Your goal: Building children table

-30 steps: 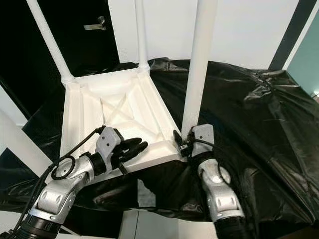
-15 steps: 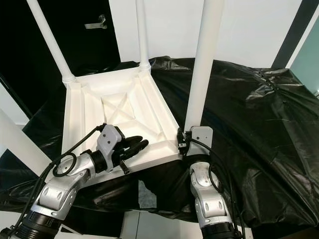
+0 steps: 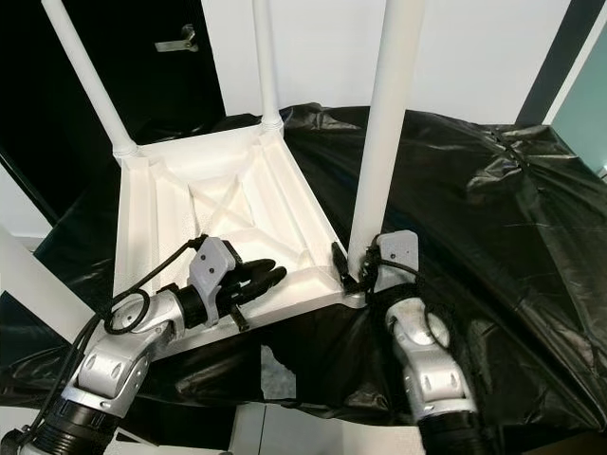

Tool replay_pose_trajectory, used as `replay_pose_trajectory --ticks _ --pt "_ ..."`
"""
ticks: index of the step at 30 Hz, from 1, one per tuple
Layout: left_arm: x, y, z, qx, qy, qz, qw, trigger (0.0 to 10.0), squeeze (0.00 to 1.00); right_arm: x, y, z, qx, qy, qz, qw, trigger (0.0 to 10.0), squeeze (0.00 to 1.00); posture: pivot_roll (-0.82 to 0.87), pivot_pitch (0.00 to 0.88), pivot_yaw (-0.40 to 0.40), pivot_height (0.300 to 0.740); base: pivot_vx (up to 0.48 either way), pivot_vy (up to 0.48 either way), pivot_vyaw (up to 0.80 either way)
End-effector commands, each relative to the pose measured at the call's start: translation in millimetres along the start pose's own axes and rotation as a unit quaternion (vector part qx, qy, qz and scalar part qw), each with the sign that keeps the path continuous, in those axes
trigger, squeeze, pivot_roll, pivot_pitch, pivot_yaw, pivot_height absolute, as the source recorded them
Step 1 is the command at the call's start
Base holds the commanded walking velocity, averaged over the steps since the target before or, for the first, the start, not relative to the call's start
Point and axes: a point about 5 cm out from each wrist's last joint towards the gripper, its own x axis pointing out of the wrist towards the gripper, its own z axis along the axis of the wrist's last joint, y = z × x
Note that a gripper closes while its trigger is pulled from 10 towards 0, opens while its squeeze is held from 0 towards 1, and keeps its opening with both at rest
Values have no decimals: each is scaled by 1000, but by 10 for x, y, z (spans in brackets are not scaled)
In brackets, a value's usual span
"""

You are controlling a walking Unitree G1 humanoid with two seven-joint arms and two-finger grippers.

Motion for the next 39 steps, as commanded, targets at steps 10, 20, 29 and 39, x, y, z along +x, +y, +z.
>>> replay_pose_trajectory --ticks 10,20,29,39 --pt "15 -23 -7 11 7 -34 999 10000 0 206 23 -15 -15 21 188 982 2588 0 28 0 30 740 0 0 0" --pt "-40 22 -30 14 12 -24 1000 10000 0 189 -7 -87 -20 36 219 975 0 0 36 0 14 740 0 0 0" --pt "-30 -27 -33 8 10 -27 1000 10000 0 184 -66 -111 -10 34 122 992 10000 0 37 0 18 740 0 0 0" --pt "-20 -34 -30 7 10 -30 999 10000 0 153 77 -197 -2 37 32 999 10000 0 33 0 27 740 0 0 0"
